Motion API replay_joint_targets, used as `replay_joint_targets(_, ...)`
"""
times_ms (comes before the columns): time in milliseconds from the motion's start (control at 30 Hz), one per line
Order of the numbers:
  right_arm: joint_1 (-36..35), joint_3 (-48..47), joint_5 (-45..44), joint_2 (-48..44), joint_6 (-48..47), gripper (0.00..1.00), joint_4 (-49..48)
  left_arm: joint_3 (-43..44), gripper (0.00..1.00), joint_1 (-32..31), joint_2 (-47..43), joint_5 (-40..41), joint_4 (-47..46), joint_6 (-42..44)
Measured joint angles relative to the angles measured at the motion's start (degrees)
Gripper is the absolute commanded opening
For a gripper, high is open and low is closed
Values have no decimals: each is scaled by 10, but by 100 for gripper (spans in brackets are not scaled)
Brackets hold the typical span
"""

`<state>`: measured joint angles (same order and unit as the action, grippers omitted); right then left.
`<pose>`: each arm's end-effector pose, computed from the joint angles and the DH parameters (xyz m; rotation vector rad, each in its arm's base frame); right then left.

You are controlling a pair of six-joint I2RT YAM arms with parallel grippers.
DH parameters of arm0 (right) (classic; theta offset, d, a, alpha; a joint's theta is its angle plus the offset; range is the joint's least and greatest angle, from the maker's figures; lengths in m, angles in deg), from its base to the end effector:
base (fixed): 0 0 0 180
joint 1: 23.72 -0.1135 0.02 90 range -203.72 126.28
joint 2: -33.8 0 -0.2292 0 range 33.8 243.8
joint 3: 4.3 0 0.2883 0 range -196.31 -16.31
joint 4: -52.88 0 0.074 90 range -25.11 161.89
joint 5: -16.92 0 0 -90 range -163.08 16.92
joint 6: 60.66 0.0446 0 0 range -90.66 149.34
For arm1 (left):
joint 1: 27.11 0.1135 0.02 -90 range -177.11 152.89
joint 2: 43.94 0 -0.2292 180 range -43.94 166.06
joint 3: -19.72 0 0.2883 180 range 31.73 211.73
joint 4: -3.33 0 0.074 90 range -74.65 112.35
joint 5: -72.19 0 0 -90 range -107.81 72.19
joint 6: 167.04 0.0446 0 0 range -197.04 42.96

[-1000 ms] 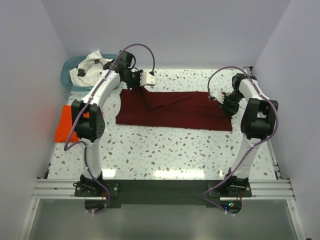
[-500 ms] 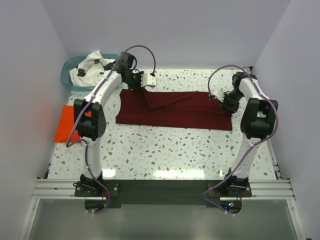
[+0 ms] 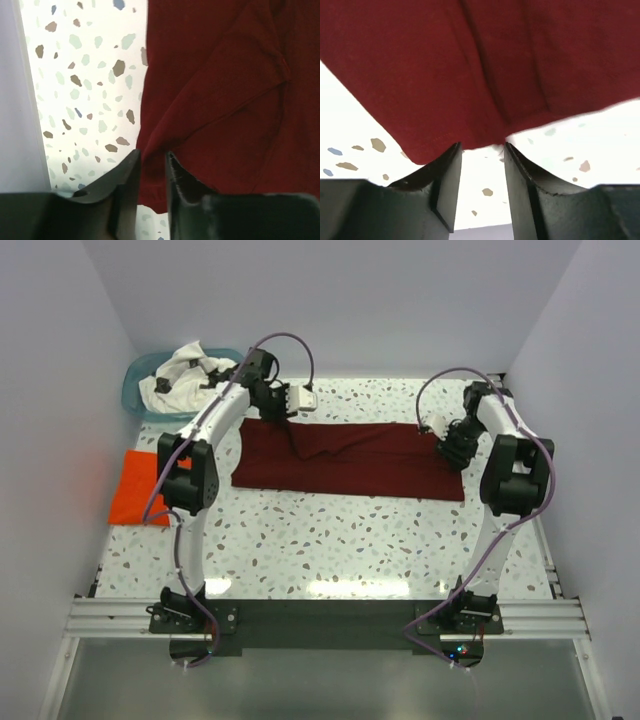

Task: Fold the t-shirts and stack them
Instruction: Fold the tshirt

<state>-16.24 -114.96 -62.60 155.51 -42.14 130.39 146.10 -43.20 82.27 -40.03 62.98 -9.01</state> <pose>0.4238 -0.0475 0.1354 -1.5928 2.5424 0.1884 0.4779 -0.1554 0.2000 1.7714 1.7636 -0.1425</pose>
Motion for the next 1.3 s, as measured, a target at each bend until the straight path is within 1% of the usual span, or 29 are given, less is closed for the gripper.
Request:
replay_joint_targets(33,0,-7,-1,0,11,50,-1,12,43,2,7,3,1,-17)
replay_joint_targets(67,0,-15,-3,1,25,53,-1,26,46,4,13,5,1,-36)
replay_joint_targets(133,3,-45,-4,3,57,55,4,46,51,16,17,2,5,-79)
replay_joint_targets(200,9,-76,-2,6,89,55,13,47,54,35,7,-9,11,-122)
replay_joint_targets(267,18,-101,3,7,129,53,21,18,55,59,-16,-24,13,-166)
replay_joint_targets(367,31,-108,24,4,191,49,39,-71,56,90,-72,-41,16,-228)
replay_joint_targets(433,33,-90,36,-1,228,45,43,-141,56,103,-110,-52,18,-271)
replay_joint_targets(533,29,-42,53,-12,274,42,41,-213,56,101,-133,-63,12,-318)
replay_joint_targets(667,7,25,54,-23,311,40,15,-279,56,94,-133,-62,-2,-366)
replay_joint_targets(767,-9,70,46,-24,326,39,-15,-303,55,93,-131,-47,-13,-387)
replay_joint_targets(833,-16,97,30,-24,331,38,-39,-311,53,93,-129,-31,-25,-393)
replay_joint_targets(933,-17,121,5,-31,336,37,-63,-325,45,93,-124,-5,-39,-399)
replay_joint_targets(967,-17,128,-2,-35,336,36,-71,-333,37,93,-122,3,-43,-399)
replay_joint_targets(1067,-17,144,-25,-46,335,36,-89,-352,23,93,-121,16,-53,-399)
replay_joint_targets(1167,-18,160,-44,-57,328,34,-104,-378,15,94,-136,19,-75,-399)
replay_joint_targets(1300,-19,198,-65,-84,304,34,-127,-433,11,91,-173,13,-93,-398)
